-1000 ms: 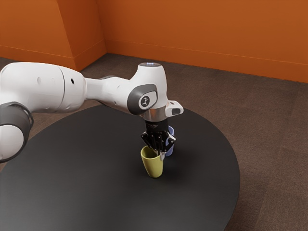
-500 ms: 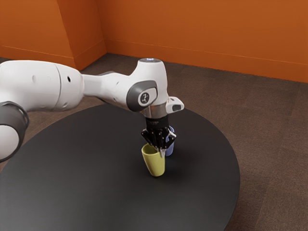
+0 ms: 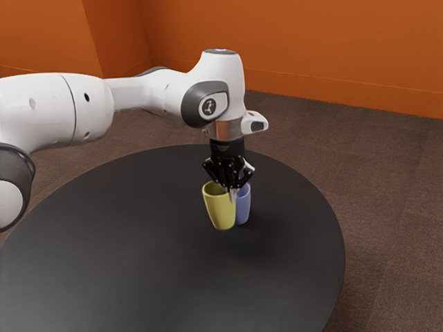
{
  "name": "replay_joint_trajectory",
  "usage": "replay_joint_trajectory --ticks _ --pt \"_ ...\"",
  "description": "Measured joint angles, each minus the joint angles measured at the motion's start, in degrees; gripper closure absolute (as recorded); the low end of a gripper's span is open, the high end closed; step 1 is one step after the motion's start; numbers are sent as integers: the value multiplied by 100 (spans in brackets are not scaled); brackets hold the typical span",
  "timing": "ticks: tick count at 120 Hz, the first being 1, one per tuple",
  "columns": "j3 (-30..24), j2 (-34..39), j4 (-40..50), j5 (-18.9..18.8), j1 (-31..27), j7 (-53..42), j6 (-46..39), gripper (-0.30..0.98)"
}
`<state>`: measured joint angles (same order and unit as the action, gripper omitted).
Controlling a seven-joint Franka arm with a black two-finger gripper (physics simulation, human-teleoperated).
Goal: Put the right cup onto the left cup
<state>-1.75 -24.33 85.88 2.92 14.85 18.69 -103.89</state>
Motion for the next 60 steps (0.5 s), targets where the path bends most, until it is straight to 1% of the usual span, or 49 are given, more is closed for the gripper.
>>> replay_joint_trajectory --ticks 23,45,60 --pt "-31 -107 -515 -300 -11 30 421 79" --pt "-69 -438 -1189 -622 -65 33 781 79" --pt "-84 -672 -1632 -749 -81 15 979 79"
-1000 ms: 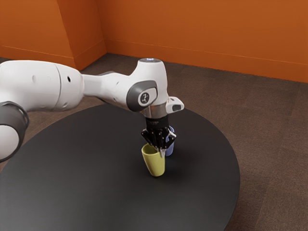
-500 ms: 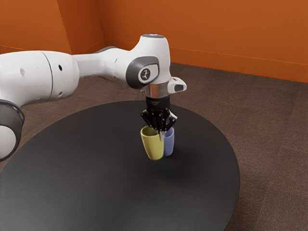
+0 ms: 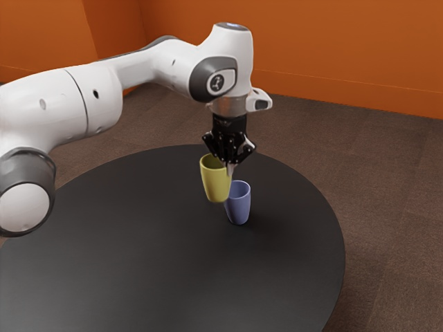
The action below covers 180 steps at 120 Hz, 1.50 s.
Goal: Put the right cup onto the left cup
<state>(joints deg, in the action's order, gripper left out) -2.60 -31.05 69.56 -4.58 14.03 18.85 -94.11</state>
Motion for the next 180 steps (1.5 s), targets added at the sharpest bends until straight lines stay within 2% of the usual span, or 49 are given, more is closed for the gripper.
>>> replay_joint_trajectory --ticks 34,103,150,180 --pt "-283 -451 -728 -254 -105 -81 277 79" --pt "-1286 -1258 -1827 -1206 -534 -350 283 79" --pt "-1349 -1337 -1826 -1216 -612 -457 133 79" --pt "-1311 -1316 -1779 -1028 -612 -454 112 79"
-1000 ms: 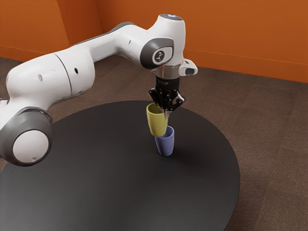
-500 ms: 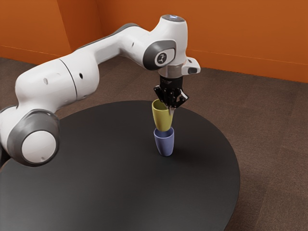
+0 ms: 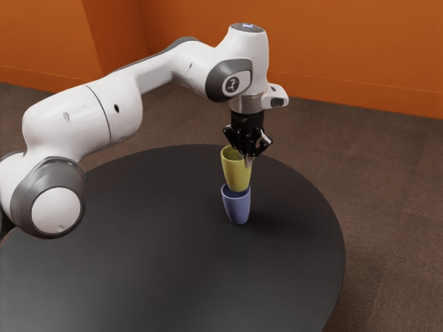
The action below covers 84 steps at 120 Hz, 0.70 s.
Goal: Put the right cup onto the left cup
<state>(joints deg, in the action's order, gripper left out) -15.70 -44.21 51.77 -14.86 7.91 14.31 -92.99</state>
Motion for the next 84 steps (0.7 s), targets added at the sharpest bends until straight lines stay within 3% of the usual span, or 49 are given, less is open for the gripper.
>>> replay_joint_trajectory --ticks 63,84 --pt "24 -260 53 153 -90 23 -75 78" --pt "22 -269 54 225 -101 50 -72 44"
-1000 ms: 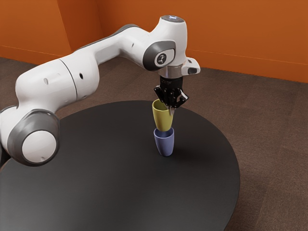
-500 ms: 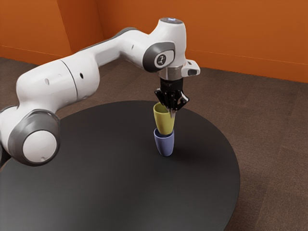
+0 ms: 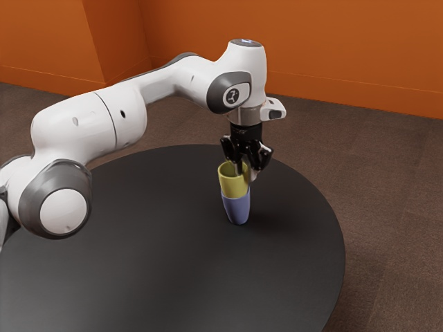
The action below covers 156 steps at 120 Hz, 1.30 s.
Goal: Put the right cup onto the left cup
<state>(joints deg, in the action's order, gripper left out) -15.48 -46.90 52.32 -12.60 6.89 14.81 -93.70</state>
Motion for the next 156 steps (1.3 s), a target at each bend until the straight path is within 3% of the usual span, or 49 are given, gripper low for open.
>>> replay_joint_trajectory --ticks 20,46,64,114,156 --pt "21 90 0 28 14 42 70 20" --pt "54 660 343 36 73 101 183 7" --pt "251 1326 1028 175 112 136 179 4" --pt "1612 3253 3000 677 761 20 176 0" --pt "2222 3921 3550 937 967 -552 233 0"
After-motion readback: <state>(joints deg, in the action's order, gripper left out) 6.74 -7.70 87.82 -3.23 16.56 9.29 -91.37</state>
